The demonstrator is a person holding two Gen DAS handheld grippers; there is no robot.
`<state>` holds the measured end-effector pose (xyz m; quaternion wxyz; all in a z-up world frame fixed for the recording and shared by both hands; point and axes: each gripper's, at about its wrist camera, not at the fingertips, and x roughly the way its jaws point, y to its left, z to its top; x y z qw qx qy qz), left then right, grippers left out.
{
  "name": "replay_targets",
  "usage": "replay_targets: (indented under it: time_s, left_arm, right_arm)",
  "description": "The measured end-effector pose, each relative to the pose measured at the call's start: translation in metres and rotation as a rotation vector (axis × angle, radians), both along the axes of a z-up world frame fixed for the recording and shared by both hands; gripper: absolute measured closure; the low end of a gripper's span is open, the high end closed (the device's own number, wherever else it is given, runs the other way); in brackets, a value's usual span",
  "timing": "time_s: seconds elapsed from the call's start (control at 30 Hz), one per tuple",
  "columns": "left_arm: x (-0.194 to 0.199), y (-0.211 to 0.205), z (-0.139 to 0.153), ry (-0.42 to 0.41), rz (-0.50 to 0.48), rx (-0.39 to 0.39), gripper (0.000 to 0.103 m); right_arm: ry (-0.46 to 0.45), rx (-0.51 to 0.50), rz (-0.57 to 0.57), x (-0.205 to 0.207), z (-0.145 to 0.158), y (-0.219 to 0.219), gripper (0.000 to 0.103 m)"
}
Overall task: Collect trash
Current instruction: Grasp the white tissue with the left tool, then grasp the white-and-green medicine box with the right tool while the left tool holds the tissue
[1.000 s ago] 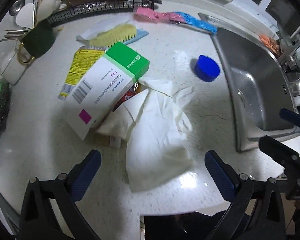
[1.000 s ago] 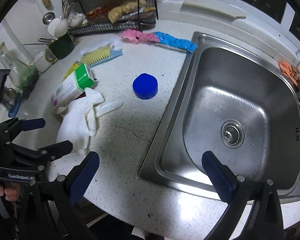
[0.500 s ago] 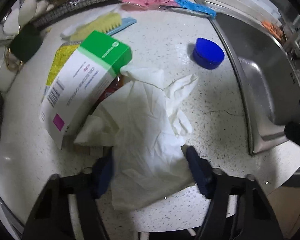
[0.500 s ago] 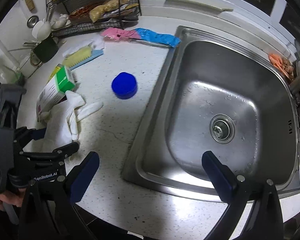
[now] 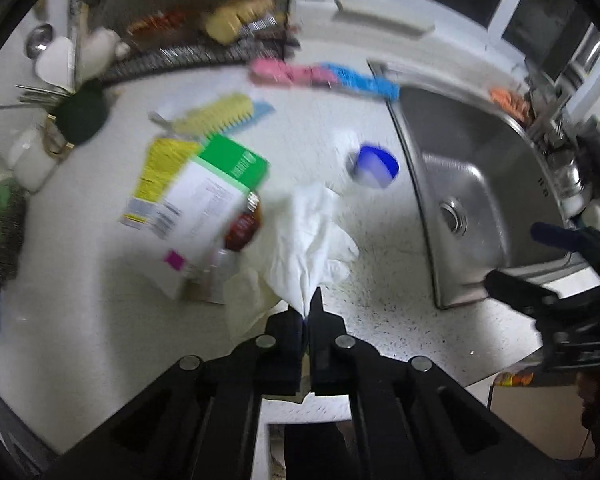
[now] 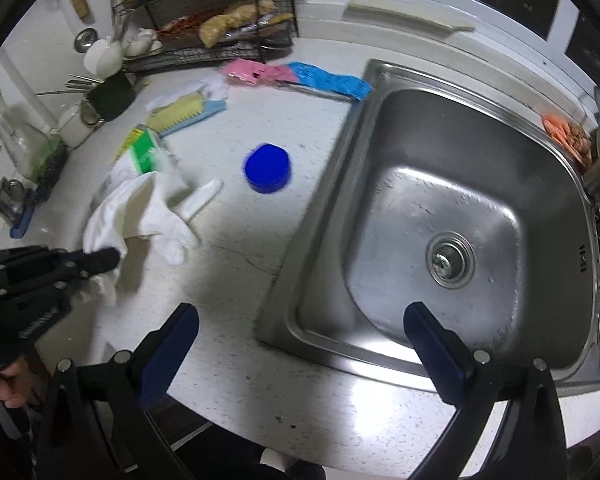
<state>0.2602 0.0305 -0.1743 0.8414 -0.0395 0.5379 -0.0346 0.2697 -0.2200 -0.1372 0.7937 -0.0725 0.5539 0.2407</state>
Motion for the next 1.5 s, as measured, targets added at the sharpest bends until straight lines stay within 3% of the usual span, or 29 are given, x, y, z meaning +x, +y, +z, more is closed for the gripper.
replay_targets:
  time_s: [0.23, 0.43, 0.67, 1.03, 1.23, 1.5]
  left_arm:
    - [-0.031, 0.047, 0.043, -0.073, 0.101, 0.030, 0.102]
    - [-0.052, 0.088, 0.047, -0.063, 0.216, 0.071, 0.102]
    - [-0.062, 0.127, 0.030, -0.010, 0.315, 0.075, 0.102]
    - [-0.043, 0.144, -0.009, 0.073, 0.335, 0.007, 0.102]
    - [-0.036, 0.150, -0.026, 0.110, 0.356, -0.033, 0.102]
    - [-0.034, 0.154, -0.045, 0.145, 0.359, -0.051, 0.102]
  right_arm:
    - [-0.049, 0.052, 0.125, -0.004, 0.023, 0.042, 0.000]
    - [-0.112, 0.053, 0.302, -0.006, 0.037, 0.096, 0.000]
    - [-0.161, 0.007, 0.512, 0.001, 0.028, 0.151, 0.000]
    - [-0.307, -0.150, 0.964, -0.008, -0.011, 0.226, 0.000]
    - [-0.303, -0.214, 1.166, -0.007, -0.033, 0.253, 0.000]
    - [-0.143, -0.217, 1.343, -0.007, -0.047, 0.279, 0.000]
